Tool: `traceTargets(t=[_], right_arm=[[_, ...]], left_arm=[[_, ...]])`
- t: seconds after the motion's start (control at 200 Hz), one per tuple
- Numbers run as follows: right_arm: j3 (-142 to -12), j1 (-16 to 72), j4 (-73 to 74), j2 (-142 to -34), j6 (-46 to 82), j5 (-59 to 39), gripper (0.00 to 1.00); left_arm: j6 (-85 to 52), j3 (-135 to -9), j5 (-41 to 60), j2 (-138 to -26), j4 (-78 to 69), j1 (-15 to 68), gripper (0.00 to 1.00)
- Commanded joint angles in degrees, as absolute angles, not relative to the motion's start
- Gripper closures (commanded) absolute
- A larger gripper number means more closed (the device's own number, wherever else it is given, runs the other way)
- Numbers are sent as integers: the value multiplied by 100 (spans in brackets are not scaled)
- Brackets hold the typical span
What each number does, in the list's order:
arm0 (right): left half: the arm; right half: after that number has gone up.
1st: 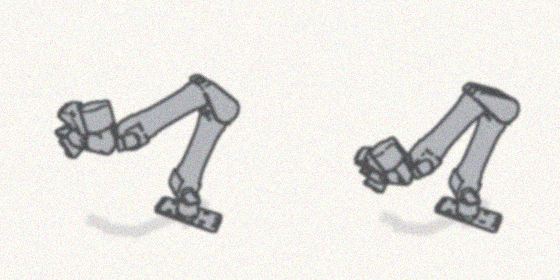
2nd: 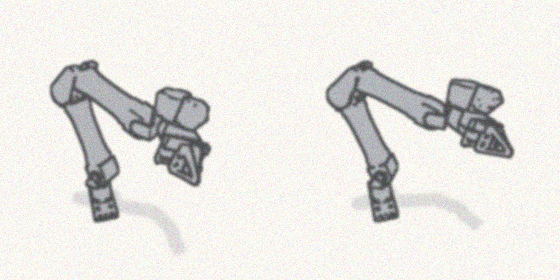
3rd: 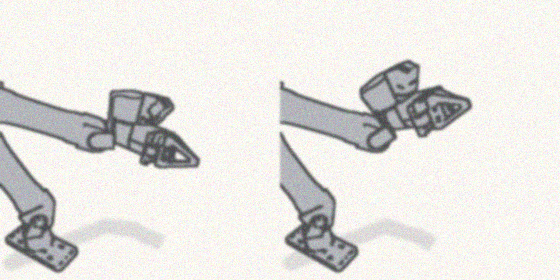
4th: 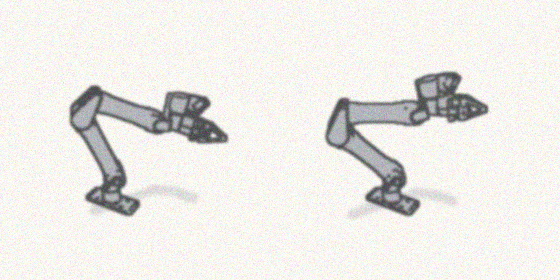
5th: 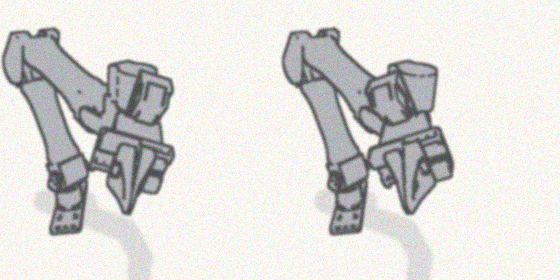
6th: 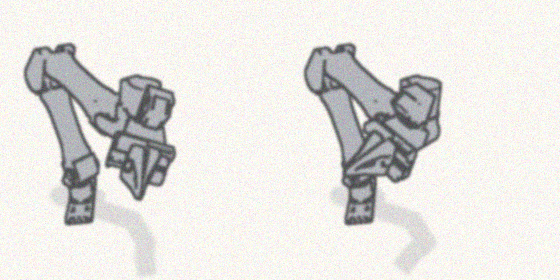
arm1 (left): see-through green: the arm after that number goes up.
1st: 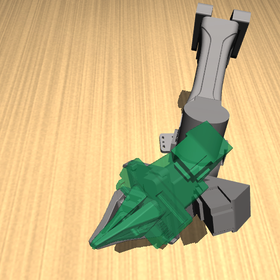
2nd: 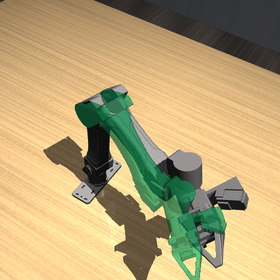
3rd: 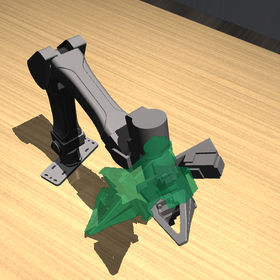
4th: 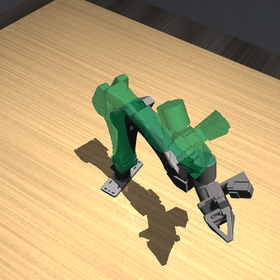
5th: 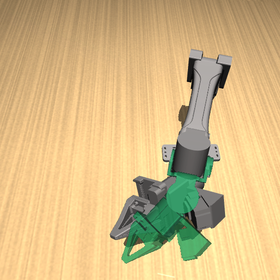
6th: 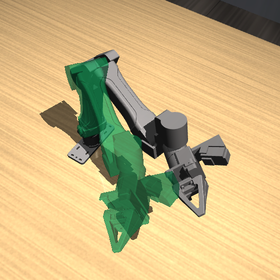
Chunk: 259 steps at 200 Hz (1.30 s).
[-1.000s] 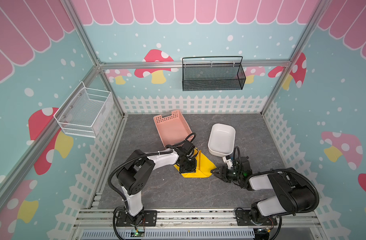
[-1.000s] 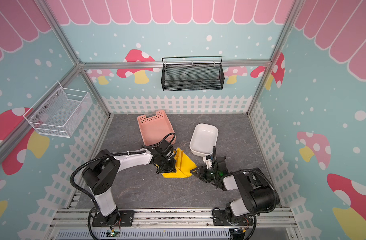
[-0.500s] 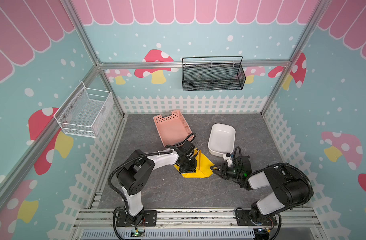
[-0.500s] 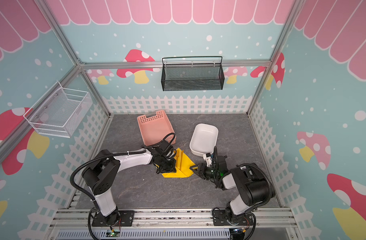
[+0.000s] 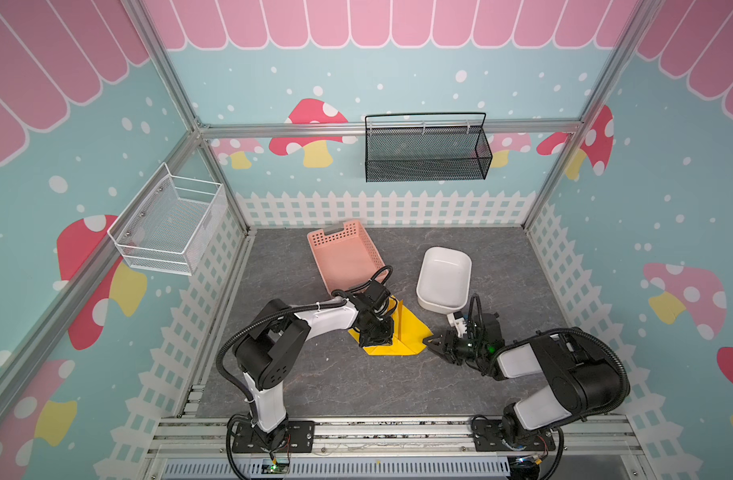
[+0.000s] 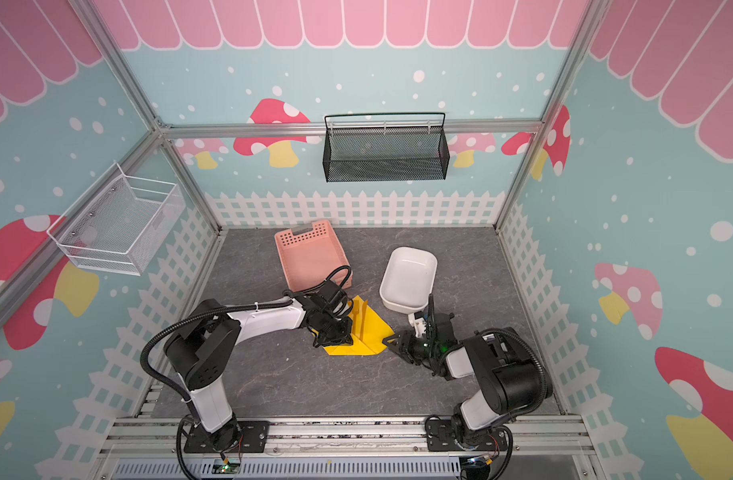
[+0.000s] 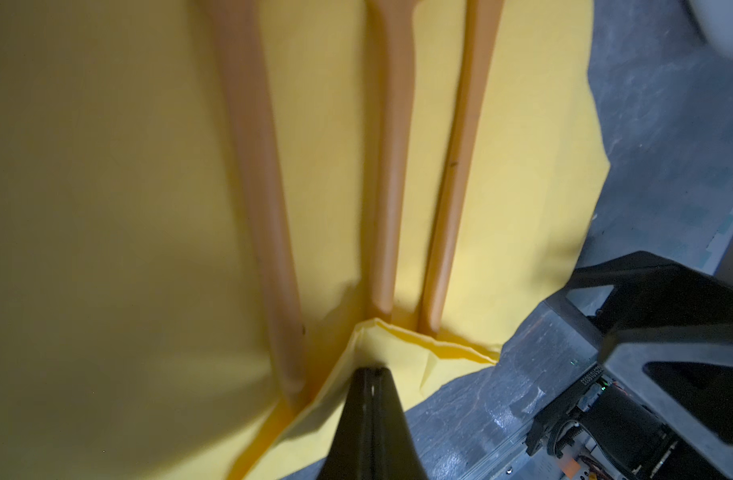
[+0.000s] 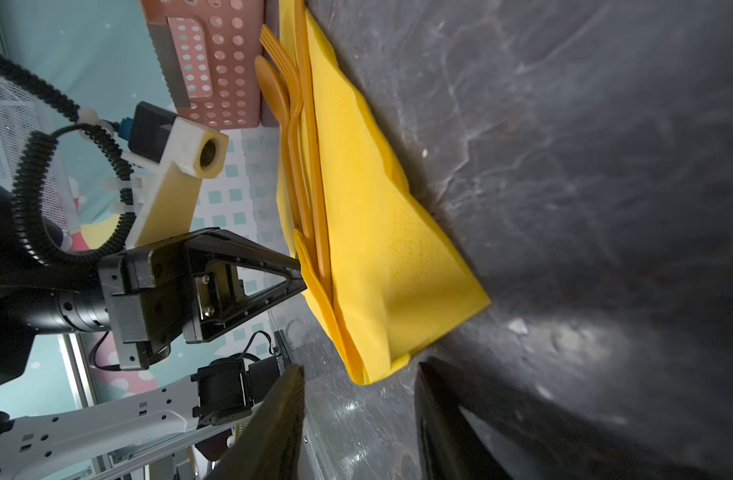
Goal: Place the utensils on the paper napkin and roll it up
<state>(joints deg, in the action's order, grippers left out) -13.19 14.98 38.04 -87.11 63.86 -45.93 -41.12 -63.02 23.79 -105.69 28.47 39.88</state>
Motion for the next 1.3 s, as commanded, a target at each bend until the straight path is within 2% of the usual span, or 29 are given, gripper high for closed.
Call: traceTargets(t=[0.0, 0.295, 0.741, 0.926, 1.136, 1.291], right_arm=[[-1465, 1472, 2896, -8458, 6136, -4240, 54], [-1740, 1504, 2522, -8812, 6358, -4142, 54], [-1701, 1521, 3334, -9065, 6632, -4160, 55], [-1487, 1521, 4318, -9107, 7052, -4315, 61], [-1448, 1525, 4506, -9059, 7084, -4301, 73], [-1427, 1521, 4508, -8965, 6999, -4162, 76]], left_arm=[[-4082, -6269, 2332, -10600, 2896, 3973, 98], [-4083, -6260, 2346, -10599, 2893, 3977, 99], [-4087, -6259, 2346, -10591, 2891, 3973, 99], [-4088, -6267, 2342, -10600, 2892, 3975, 99], [-4085, -6273, 2347, -10600, 2909, 3976, 98], [-4081, -6277, 2358, -10608, 2918, 3973, 99]])
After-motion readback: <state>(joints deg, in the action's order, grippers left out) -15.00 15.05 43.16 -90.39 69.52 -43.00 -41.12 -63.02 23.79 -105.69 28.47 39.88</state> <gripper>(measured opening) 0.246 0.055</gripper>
